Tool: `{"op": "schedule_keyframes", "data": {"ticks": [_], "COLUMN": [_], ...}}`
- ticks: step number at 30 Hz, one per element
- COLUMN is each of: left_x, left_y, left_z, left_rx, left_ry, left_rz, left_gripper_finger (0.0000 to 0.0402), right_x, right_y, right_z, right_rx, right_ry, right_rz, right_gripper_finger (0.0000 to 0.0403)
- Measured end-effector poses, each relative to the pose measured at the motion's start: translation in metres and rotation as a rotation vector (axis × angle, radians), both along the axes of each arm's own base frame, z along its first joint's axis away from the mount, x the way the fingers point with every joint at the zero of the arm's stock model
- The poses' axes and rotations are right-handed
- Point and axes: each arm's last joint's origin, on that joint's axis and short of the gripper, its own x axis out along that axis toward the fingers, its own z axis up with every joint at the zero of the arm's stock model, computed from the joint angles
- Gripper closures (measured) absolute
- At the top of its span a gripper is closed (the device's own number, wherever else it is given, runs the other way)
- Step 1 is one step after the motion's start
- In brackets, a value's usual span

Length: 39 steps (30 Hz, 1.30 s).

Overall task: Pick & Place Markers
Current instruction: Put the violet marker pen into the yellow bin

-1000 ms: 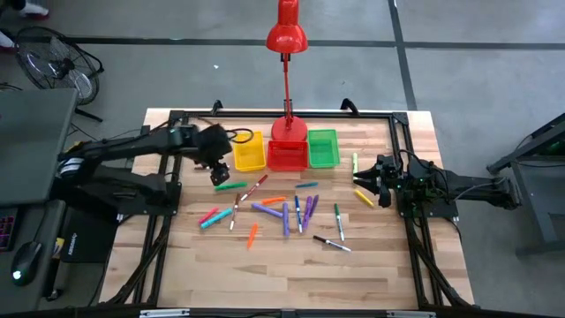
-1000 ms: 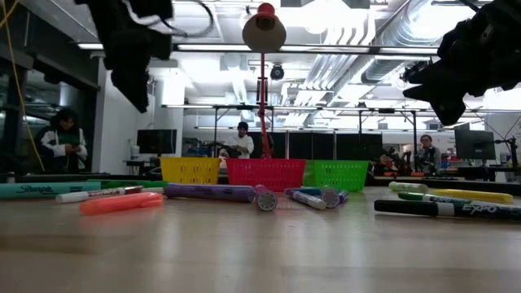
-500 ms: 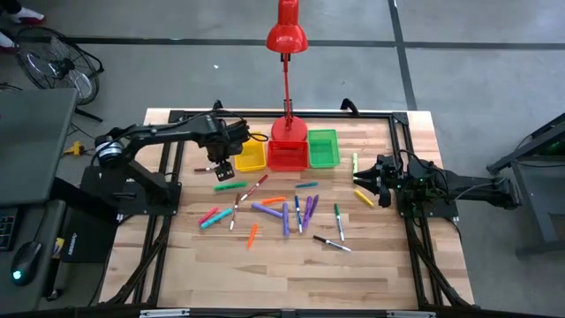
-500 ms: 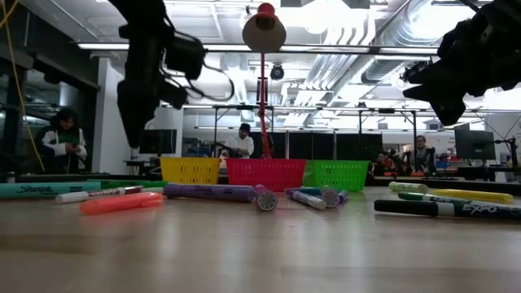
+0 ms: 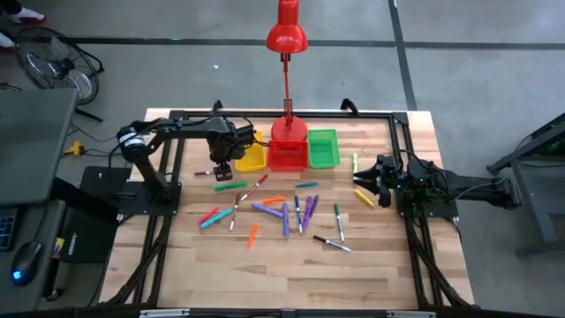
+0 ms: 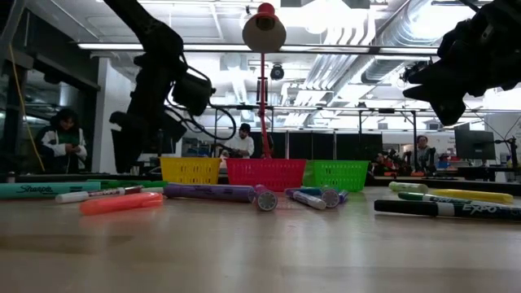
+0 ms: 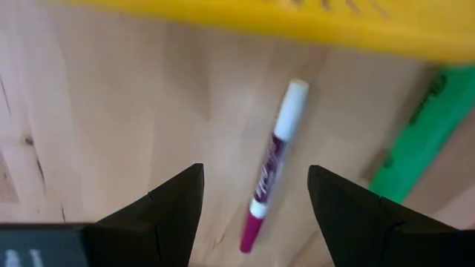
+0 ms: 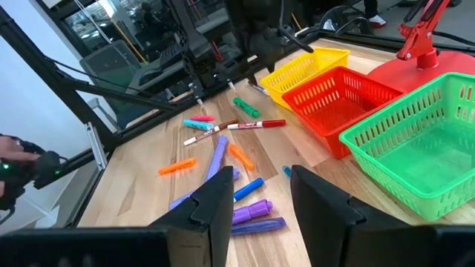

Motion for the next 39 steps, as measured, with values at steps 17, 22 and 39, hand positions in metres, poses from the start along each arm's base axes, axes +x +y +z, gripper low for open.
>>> {"op": "schedule_keyframes", "data": {"ticks": [17, 22, 39], "left_x": [-0.008, -0.010, -0.016], "left_y": [-0.019, -0.015, -0.002], "left_z": [-0.039, -0.040, -0.041], "left_rx": [0.008, 0.013, -0.005], "left_ry": [-0.030, -0.028, -0.047], "left_rz": [-0.017, -0.018, -0.041], "left_gripper_finger": [0.0163, 0.0163, 0.0207], "right_x": [0.000, 0.000, 0.000], "right_y": [0.000, 0.000, 0.000], "right_z": [0.000, 0.000, 0.000], "right_rx": [0.000, 0.000, 0.000], "right_ry": [0.001, 0.001, 0.000], "right_rz": [0.000, 0.000, 0.000], "right_gripper_finger": [0.0279, 0.0279, 0.0279]}}
